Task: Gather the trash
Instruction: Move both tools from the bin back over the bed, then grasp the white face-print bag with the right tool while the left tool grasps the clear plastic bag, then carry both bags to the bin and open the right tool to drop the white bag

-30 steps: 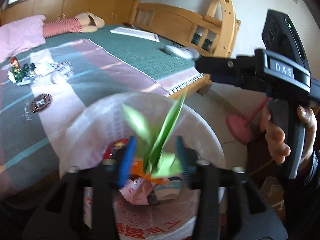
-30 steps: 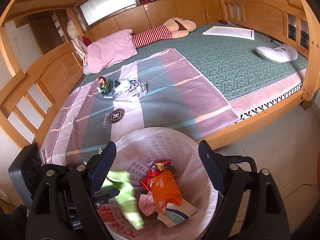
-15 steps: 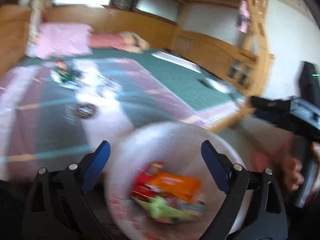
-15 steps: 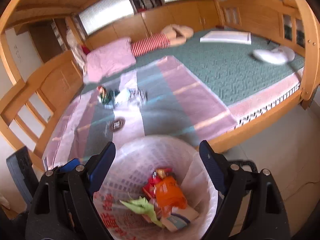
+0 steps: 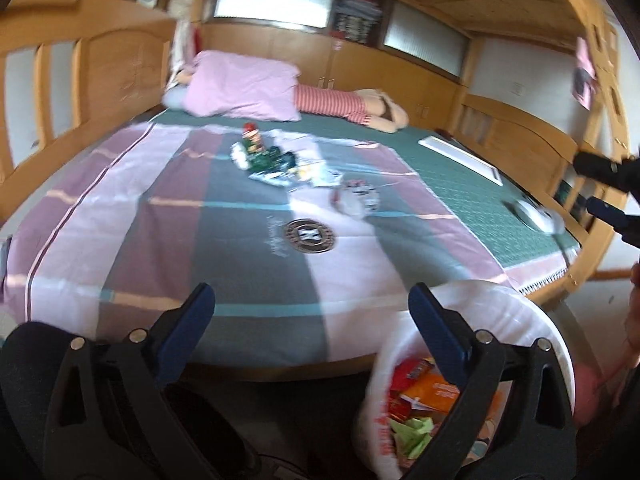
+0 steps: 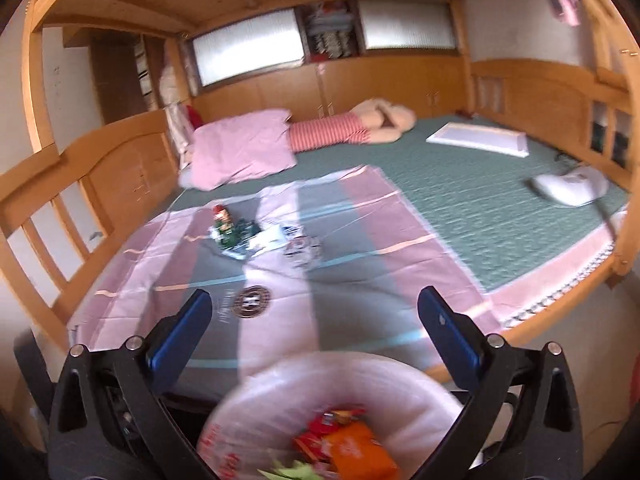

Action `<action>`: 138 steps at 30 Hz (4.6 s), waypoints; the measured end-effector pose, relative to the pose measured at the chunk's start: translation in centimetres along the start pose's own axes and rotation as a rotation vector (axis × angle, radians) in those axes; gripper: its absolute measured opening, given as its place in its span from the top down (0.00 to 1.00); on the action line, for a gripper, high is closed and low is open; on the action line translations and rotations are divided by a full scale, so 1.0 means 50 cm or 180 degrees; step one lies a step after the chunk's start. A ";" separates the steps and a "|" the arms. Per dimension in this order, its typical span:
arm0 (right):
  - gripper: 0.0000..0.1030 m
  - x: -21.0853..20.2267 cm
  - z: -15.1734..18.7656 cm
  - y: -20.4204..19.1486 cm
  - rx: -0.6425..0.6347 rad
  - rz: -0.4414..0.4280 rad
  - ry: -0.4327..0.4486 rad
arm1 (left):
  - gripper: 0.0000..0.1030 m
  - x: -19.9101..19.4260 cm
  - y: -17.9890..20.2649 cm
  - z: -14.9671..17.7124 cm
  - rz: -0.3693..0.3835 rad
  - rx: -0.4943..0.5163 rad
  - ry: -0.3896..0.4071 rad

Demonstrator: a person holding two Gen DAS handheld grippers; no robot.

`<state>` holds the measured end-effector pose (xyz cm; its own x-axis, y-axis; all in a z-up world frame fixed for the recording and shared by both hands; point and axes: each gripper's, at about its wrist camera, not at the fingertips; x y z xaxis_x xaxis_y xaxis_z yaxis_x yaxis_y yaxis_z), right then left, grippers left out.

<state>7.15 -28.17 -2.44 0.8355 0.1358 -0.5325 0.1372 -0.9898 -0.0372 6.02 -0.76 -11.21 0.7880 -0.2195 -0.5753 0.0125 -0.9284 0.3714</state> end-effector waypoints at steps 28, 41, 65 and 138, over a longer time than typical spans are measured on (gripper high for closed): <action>0.03 0.996 -0.252 -0.158 0.0126 0.0206 -0.1666 | 0.03 0.174 -0.139 -0.019 -0.0145 -0.0759 -0.0654; 0.02 1.068 -0.163 -0.267 -0.0503 -0.0256 -0.2226 | 0.03 0.194 -0.135 -0.025 -0.0166 -0.0753 -0.0655; 0.03 0.607 -0.199 -0.110 -0.0744 -0.0760 -0.1492 | 0.04 0.216 -0.218 -0.176 -0.0278 -0.1166 -0.0516; 0.63 0.090 0.023 -0.158 -0.1179 0.0054 -0.0505 | 0.73 -0.012 0.030 -0.086 -0.0062 0.0203 0.0163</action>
<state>9.22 -19.78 -5.52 0.7508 0.0827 -0.6553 0.3308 -0.9058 0.2647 8.21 -0.72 -7.17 0.8185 -0.1870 -0.5433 -0.0098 -0.9499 0.3123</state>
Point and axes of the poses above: each gripper's, at about its wrist camera, not at the fingertips, and x roughly the way its jaws point, y to its right, z to its underside, and after that the axes turned 13 degrees about -x, right-handed
